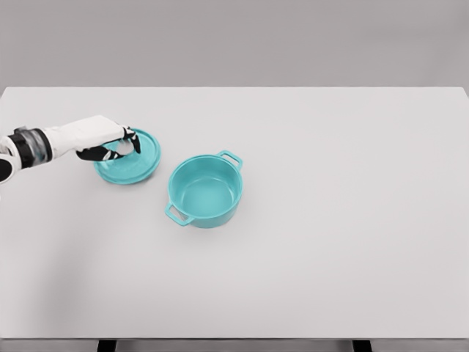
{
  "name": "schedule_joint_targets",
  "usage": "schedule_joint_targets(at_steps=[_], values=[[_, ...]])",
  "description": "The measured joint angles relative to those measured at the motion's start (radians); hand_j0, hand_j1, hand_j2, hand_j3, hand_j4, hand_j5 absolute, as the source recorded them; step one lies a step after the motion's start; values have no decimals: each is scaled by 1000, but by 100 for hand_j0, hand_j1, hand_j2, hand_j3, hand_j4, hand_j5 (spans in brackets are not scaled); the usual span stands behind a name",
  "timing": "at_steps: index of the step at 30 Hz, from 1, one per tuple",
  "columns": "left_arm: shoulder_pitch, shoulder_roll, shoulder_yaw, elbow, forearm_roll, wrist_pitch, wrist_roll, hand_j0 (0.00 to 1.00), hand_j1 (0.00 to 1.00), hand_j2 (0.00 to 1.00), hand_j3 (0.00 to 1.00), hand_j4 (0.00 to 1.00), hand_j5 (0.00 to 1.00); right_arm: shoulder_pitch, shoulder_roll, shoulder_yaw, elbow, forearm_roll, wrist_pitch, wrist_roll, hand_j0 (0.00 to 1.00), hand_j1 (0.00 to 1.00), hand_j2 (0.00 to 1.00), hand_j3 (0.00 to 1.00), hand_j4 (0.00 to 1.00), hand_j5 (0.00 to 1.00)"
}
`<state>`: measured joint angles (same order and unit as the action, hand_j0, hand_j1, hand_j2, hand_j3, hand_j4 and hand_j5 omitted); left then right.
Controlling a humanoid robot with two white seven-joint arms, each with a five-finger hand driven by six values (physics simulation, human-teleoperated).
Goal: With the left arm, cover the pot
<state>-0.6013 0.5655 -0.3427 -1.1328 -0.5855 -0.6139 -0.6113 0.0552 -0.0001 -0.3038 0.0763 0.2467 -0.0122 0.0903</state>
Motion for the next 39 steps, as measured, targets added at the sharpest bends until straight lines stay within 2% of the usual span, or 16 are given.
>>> schedule_joint_targets(at_steps=[16, 21, 24, 30, 39], values=[[48, 118, -8, -158, 84, 0, 0, 53, 53, 53, 53, 53, 53, 0, 0, 0, 0, 0, 0, 0, 100, 100, 100, 100, 100, 100], [89, 160, -9, -232, 107, 0, 0, 53, 53, 53, 53, 53, 53, 0, 0, 0, 0, 0, 0, 0, 100, 100, 100, 100, 100, 100], [89, 180, -12, -271, 121, 0, 0, 53, 53, 53, 53, 53, 53, 0, 0, 0, 0, 0, 0, 0, 100, 100, 100, 100, 100, 100], [86, 237, -70, -335, 183, 0, 0, 53, 53, 53, 53, 53, 53, 0, 0, 0, 0, 0, 0, 0, 100, 100, 100, 100, 100, 100], [83, 263, -87, -414, 208, 0, 0, 53, 53, 53, 53, 53, 53, 0, 0, 0, 0, 0, 0, 0, 100, 100, 100, 100, 100, 100]])
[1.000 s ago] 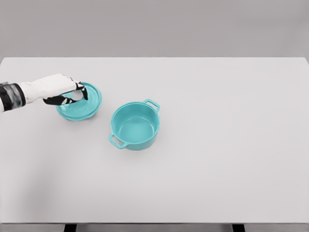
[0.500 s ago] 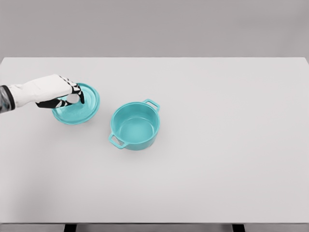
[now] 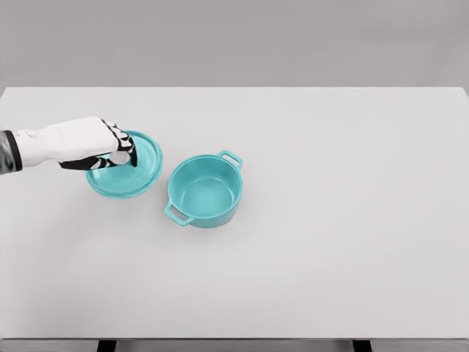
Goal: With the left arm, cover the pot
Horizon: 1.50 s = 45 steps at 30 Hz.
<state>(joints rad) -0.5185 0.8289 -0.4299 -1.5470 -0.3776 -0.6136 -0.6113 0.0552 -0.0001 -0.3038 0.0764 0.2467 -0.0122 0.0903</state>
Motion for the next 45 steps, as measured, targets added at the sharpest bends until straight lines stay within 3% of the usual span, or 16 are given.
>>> schedule_joint_targets(at_steps=[18, 45], values=[[-21, -15, -48, -120, 4, 0, 0, 53, 53, 53, 53, 53, 53, 0, 0, 0, 0, 0, 0, 0, 100, 100, 100, 100, 100, 100], [-77, -207, -126, -84, -54, 0, 0, 54, 54, 54, 54, 54, 54, 0, 0, 0, 0, 0, 0, 0, 100, 100, 100, 100, 100, 100]])
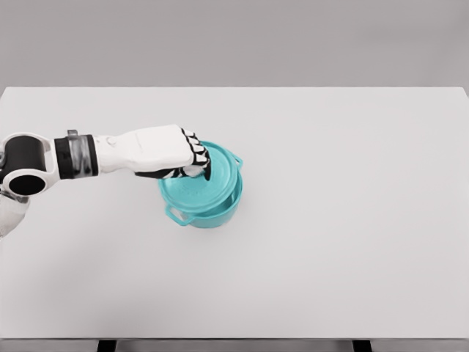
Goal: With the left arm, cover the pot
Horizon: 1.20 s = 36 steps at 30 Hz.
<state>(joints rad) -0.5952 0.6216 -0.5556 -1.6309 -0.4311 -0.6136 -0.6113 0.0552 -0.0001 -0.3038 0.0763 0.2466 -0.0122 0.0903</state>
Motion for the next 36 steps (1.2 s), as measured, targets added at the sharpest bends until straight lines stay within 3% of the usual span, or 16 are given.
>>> schedule_joint_targets(at_steps=[36], values=[[-9, -45, -44, 77, -25, 0, 0, 56, 56, 56, 56, 56, 56, 0, 0, 0, 0, 0, 0, 0, 100, 100, 100, 100, 100, 100]])
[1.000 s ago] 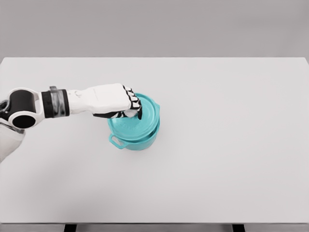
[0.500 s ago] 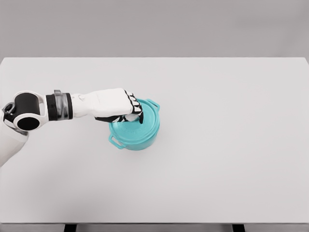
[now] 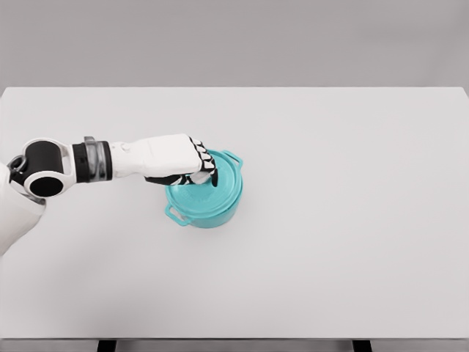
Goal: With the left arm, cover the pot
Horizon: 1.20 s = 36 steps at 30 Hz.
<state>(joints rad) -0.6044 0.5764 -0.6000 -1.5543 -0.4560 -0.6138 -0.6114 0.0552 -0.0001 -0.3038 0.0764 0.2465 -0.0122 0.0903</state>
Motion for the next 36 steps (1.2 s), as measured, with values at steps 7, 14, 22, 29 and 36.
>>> schedule_joint_targets(at_steps=[7, 14, 22, 29, 36], values=[[-6, -8, 0, 14, -3, 0, 0, 57, 57, 57, 57, 57, 57, 0, 0, 0, 0, 0, 0, 0, 100, 100, 100, 100, 100, 100], [-6, -15, 0, 22, -4, 0, 0, 60, 60, 60, 60, 60, 60, 0, 0, 0, 0, 0, 0, 0, 100, 100, 100, 100, 100, 100], [-6, -20, -1, 23, -6, 0, 0, 64, 64, 64, 64, 64, 64, 0, 0, 0, 0, 0, 0, 0, 100, 100, 100, 100, 100, 100], [-6, -23, 0, 25, -6, 0, 0, 65, 65, 65, 65, 65, 65, 0, 0, 0, 0, 0, 0, 0, 100, 100, 100, 100, 100, 100], [-6, -23, 1, 33, -6, 0, 0, 67, 67, 67, 67, 67, 67, 0, 0, 0, 0, 0, 0, 0, 100, 100, 100, 100, 100, 100]])
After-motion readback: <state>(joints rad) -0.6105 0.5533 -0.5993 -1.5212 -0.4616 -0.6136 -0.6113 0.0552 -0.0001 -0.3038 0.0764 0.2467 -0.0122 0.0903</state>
